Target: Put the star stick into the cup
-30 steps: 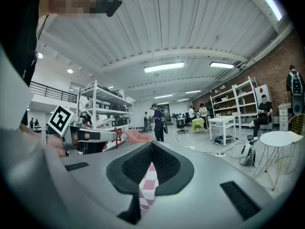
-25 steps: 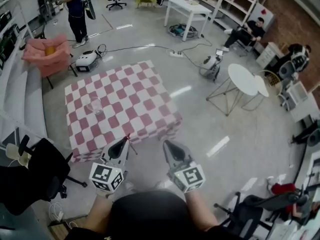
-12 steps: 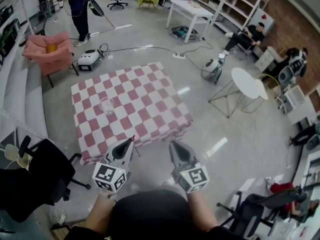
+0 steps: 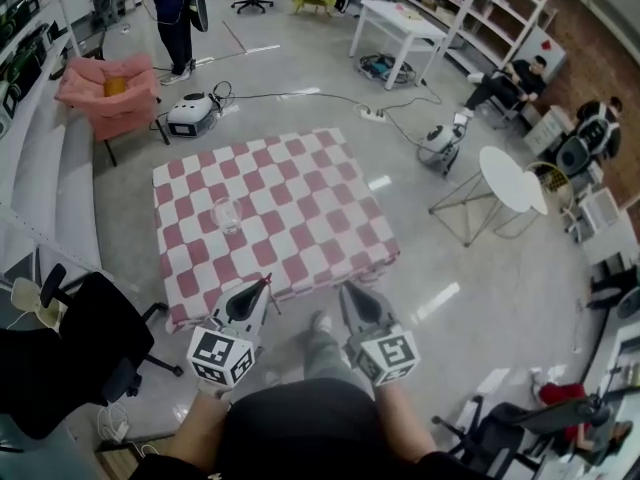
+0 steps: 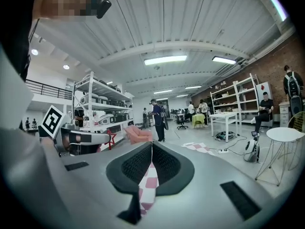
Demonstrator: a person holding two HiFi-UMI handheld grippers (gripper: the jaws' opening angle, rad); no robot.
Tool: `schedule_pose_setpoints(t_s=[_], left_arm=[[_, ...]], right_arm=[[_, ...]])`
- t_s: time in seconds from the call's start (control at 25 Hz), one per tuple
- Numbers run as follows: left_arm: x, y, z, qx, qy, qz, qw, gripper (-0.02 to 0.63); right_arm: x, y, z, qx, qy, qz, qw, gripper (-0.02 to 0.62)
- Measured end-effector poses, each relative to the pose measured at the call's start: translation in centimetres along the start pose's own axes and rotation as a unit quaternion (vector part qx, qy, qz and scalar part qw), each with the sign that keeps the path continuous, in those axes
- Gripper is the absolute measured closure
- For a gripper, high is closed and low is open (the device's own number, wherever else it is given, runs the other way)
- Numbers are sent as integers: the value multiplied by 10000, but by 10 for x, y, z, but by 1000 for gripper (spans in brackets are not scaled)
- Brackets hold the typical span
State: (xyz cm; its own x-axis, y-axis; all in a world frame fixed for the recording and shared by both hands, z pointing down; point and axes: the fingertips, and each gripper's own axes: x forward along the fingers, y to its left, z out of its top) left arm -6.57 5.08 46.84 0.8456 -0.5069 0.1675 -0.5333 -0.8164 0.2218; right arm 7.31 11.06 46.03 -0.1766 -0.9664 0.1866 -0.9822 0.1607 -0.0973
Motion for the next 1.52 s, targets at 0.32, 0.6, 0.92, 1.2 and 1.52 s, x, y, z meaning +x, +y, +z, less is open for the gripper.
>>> schedule_pose_setpoints(t_s=[0.32,0.6,0.92,1.2,1.52], left_arm=[[60,25,16,69,57,400,9992,552],[131,34,37,141,88,770,9969,552],[188,37,47,63,111,1169,9931,552],[210,49,55,4,121,1218,9925,552],[202,89,72,-10,-27,1075,9942,552]], right_arm=[[62,-53,14,51,-122,539,9985,578],[107,-117,32,249,-101,937,9952,578],[144,-167,43,431,-64,1442,9886,578],[168,-169,48,347,5,1685,9851,578],[192,-140,48,374,111,1534,9874,578]])
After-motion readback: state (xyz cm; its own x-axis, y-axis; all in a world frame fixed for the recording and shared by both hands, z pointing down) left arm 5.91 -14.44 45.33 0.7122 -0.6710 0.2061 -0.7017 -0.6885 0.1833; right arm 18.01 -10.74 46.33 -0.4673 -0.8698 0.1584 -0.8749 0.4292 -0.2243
